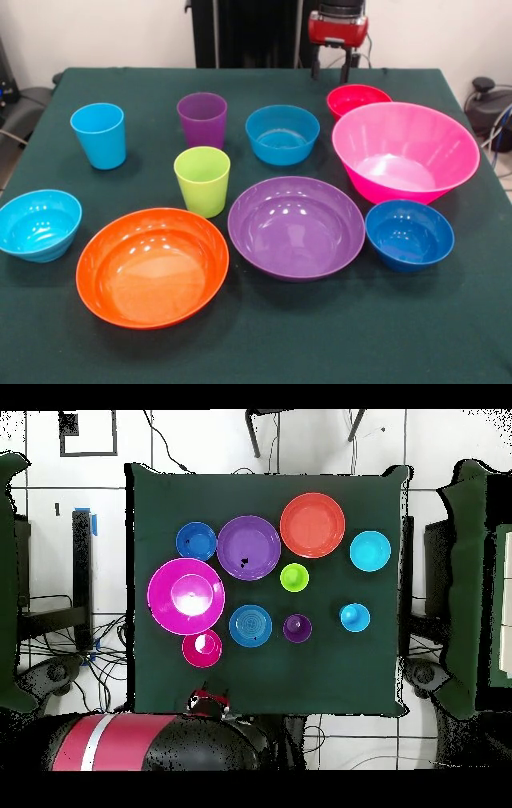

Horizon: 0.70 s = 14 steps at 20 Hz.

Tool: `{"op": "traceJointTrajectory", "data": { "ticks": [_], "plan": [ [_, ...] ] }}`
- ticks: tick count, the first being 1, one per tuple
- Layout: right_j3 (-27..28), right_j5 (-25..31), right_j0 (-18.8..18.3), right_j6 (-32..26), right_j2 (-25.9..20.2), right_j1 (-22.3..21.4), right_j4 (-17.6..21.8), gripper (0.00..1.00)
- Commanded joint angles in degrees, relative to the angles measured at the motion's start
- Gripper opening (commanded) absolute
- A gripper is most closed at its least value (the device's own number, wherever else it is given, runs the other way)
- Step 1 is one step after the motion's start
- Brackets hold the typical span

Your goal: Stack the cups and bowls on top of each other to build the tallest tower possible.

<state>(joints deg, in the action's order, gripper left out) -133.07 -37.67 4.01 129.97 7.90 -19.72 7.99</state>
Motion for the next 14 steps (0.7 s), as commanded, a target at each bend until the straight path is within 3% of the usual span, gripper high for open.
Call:
{"op": "traceJointTrajectory", "data": {
  "ticks": [1, 14],
  "plan": [
    [4.12, 6.94, -1.06, 8.45, -6.12, -5.23, -2.92, 1.0],
    [3.42, 11.28, -2.75, 7.83, -7.31, -9.38, -1.71, 1.0]
  ]
}}
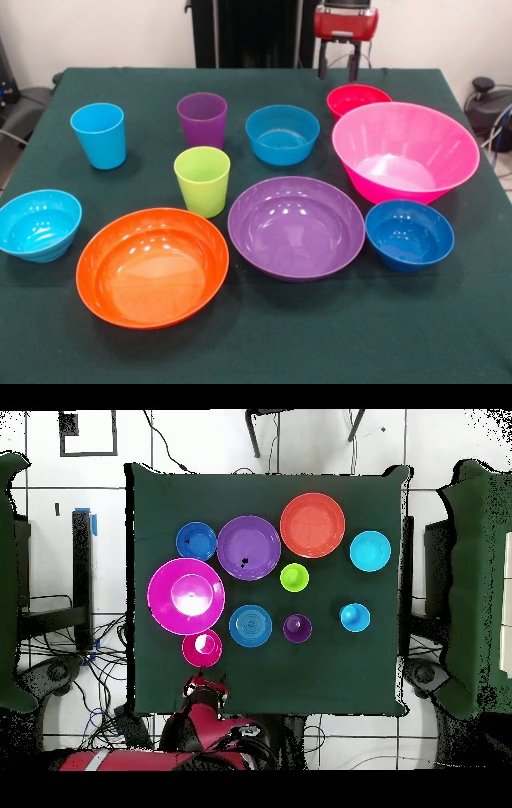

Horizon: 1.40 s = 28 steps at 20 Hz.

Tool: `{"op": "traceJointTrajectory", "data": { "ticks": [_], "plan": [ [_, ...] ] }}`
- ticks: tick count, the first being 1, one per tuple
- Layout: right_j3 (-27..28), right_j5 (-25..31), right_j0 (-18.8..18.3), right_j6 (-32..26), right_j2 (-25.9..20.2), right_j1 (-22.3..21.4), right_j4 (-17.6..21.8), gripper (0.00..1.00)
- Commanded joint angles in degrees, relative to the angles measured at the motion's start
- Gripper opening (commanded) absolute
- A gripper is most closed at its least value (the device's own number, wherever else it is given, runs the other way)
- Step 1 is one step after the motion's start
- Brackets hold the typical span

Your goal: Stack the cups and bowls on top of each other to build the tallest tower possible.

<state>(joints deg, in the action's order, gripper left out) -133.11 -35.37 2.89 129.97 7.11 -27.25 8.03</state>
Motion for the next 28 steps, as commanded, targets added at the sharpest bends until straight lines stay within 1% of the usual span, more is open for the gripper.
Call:
{"op": "traceJointTrajectory", "data": {
  "ticks": [1, 6, 10, 13, 18, 22, 28],
  "plan": [
    [3.5, 8.91, -1.81, 7.74, -6.5, -1.78, -1.52, 1.0],
    [3.84, 9.49, -2.63, 7.28, -6.68, -1.82, -0.78, 1.0],
    [6.14, 7.62, -2.67, 7.39, -6.77, 1.43, -0.98, 1.0],
    [7.02, 5.89, -2.02, 7.72, -6.43, 3.61, -1.7, 1.0],
    [8.51, 0.12, 0.66, 9.36, -4.71, 8.49, -4.45, 1.0],
    [10.4, -3.25, 0.86, 10.67, -5.07, 12.4, -4.88, 1.0],
    [11.28, -3.98, 0.66, 10.73, -5.44, 13.98, -5.45, 1.0]
  ]
}}
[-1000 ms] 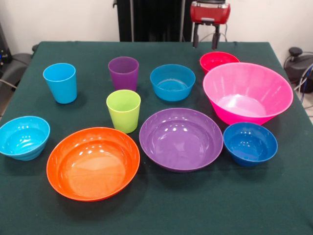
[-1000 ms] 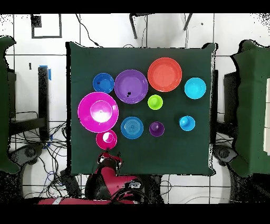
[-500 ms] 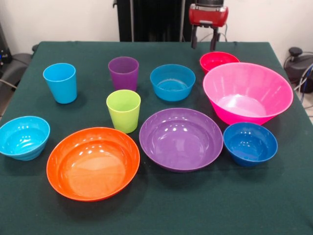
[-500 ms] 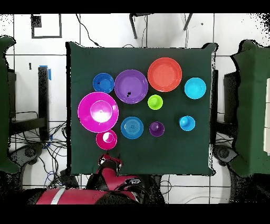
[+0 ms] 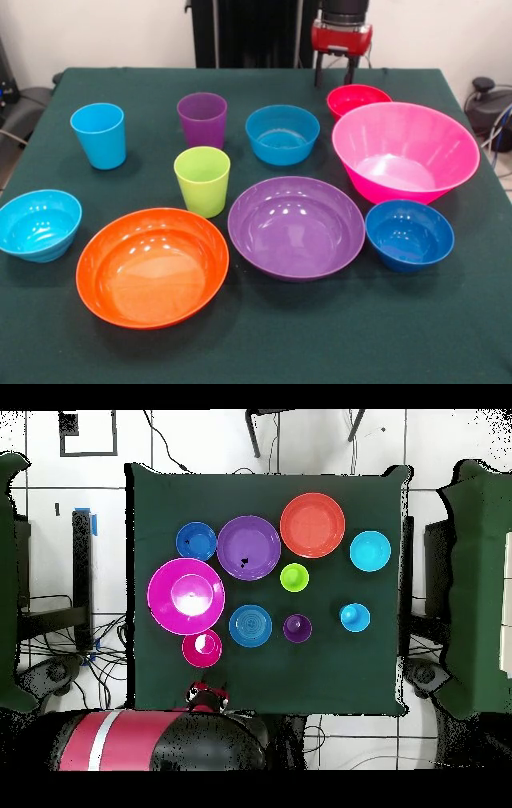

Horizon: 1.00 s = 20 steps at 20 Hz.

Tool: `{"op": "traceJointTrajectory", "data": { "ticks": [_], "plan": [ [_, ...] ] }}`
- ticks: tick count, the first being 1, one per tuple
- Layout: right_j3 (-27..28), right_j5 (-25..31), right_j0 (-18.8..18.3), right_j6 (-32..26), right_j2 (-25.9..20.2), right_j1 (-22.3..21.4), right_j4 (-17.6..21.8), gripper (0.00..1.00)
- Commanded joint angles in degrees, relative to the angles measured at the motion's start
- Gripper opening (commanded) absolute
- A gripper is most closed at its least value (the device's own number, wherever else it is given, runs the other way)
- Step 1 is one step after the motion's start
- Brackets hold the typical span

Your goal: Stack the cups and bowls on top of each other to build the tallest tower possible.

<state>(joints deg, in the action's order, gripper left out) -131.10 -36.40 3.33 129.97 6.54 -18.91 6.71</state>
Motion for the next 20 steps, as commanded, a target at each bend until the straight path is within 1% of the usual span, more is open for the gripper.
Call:
{"op": "traceJointTrajectory", "data": {
  "ticks": [1, 6, 9, 10, 14, 17, 20],
  "plan": [
    [9.4, -3.18, 0.2, 10.7, -4.91, 5.9, -4.24, 1.0],
    [9.42, -3.56, -0.06, 10.63, -5.15, 6.09, -4.3, 1.0],
    [7.53, -2.2, -0.23, 10.43, -5.07, 3.81, -3.93, 1.0],
    [6.21, -1.21, -0.38, 10.44, -5.15, 2.23, -3.66, 1.0],
    [-0.51, 4.38, -0.08, 10.24, -4.95, -6.86, -3.97, 1.0],
    [-3.84, 8.83, -0.5, 9.6, -5.24, -12.91, -3.93, 1.0],
    [-4.61, 11.75, -1.02, 9.14, -5.67, -15.78, -3.73, 1.0]
  ]
}}
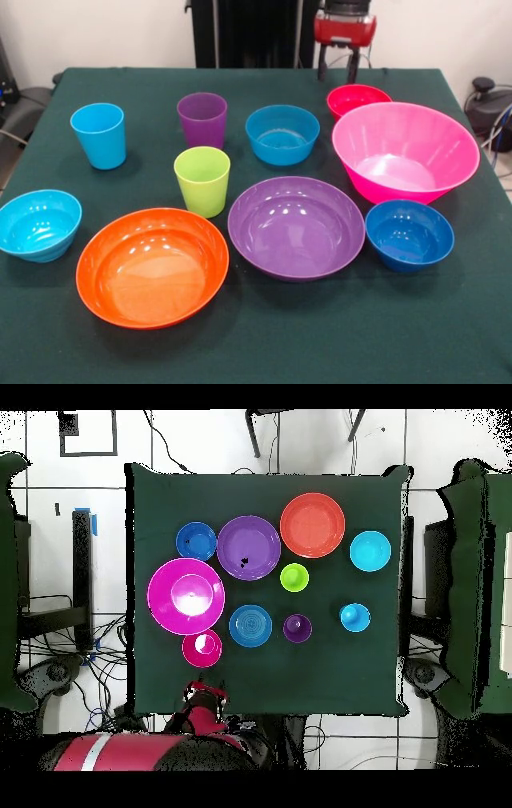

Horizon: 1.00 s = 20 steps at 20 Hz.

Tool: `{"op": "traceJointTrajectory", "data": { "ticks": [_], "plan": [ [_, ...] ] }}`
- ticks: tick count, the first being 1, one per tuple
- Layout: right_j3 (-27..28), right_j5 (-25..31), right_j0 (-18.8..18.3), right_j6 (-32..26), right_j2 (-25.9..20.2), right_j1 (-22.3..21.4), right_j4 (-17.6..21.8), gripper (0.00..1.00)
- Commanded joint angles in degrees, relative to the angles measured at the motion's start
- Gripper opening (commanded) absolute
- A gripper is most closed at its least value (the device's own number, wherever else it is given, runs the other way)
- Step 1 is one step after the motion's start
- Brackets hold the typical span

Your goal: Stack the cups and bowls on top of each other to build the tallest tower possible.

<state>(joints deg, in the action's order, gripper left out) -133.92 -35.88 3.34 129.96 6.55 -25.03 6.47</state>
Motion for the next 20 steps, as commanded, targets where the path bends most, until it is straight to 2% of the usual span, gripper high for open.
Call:
{"op": "traceJointTrajectory", "data": {
  "ticks": [1, 7, 13, 20],
  "plan": [
    [-1.71, 11.51, -1.01, 9.26, -5.84, -9.74, -3.5, 1.0],
    [-2.23, 12.48, -0.67, 9.96, -5.75, -11.17, -3.1, 1.0],
    [2.56, 8.07, -0.85, 9.95, -5.28, -4.59, -2.64, 1.0],
    [5.59, 5.47, 0.01, 10.03, -4.58, -1.01, -4.15, 1.0]
  ]
}}
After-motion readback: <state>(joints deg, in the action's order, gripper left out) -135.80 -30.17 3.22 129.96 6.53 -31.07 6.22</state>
